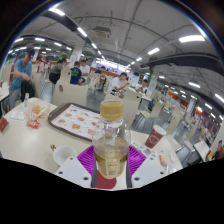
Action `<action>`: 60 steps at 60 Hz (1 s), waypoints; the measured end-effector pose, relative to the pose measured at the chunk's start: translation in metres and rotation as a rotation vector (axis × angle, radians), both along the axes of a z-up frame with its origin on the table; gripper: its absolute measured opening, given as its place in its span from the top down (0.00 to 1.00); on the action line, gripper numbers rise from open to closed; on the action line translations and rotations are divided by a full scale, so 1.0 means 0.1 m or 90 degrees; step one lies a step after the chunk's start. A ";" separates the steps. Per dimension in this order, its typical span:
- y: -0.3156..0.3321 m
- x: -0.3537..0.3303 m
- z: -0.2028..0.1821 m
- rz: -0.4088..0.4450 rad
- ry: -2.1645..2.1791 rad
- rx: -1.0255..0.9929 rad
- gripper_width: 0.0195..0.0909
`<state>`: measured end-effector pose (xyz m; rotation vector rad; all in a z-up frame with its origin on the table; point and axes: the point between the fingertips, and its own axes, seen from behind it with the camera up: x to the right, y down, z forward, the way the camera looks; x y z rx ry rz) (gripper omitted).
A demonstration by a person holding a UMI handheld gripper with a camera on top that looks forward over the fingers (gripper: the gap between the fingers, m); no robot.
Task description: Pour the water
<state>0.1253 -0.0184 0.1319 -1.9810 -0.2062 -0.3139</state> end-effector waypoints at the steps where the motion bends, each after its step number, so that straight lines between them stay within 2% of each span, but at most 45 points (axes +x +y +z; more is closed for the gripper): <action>1: 0.00 0.00 -0.04 -0.003 0.021 -0.002 0.72; 9: 0.00 0.02 -0.41 -0.013 0.125 -0.015 0.73; 19: -0.02 0.15 -0.90 -0.051 0.189 -0.050 0.71; 29: -0.05 0.17 -0.88 -0.047 0.196 -0.013 0.70; 37: -0.05 0.18 -0.91 -0.055 0.195 -0.031 0.53; 39: -0.08 0.18 -0.95 -0.058 0.192 -0.050 0.39; 41: -0.12 0.17 -0.96 -0.059 0.192 -0.063 0.15; 42: -0.14 0.17 -0.95 -0.060 0.191 -0.067 0.06; 45: -0.24 0.17 -0.91 -0.075 0.189 -0.082 0.12; 49: -0.39 0.19 -0.78 -0.088 0.187 -0.097 0.07; 60: -1.12 -0.09 -0.35 -0.100 0.195 -0.147 0.09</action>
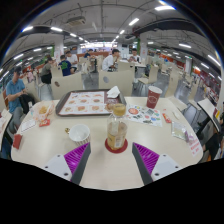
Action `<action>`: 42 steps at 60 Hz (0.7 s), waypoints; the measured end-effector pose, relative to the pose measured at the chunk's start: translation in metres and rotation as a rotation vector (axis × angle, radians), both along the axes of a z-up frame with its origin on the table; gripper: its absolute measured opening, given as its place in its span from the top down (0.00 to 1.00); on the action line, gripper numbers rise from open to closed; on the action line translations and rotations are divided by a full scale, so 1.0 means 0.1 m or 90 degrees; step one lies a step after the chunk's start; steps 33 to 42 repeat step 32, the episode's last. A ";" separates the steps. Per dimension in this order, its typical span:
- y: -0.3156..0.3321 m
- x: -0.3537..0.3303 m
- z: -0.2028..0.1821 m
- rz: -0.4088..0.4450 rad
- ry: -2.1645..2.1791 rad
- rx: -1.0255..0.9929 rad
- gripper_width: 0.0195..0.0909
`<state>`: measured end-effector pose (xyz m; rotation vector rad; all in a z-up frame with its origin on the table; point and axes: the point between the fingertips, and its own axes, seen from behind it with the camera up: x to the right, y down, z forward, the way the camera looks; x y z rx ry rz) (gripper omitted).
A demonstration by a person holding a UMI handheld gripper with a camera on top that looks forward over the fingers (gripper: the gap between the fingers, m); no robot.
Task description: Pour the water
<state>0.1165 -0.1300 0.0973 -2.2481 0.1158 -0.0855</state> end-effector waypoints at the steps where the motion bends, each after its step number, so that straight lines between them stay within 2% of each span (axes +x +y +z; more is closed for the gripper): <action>1: -0.06 -0.03 0.04 0.001 -0.002 -0.004 0.08; 15: -0.74 -0.27 0.45 0.016 -0.031 -0.019 0.09; 26: -0.99 -0.27 0.51 -0.002 -0.021 -0.030 0.08; 42: -0.98 -0.27 0.56 -0.006 -0.018 -0.018 0.08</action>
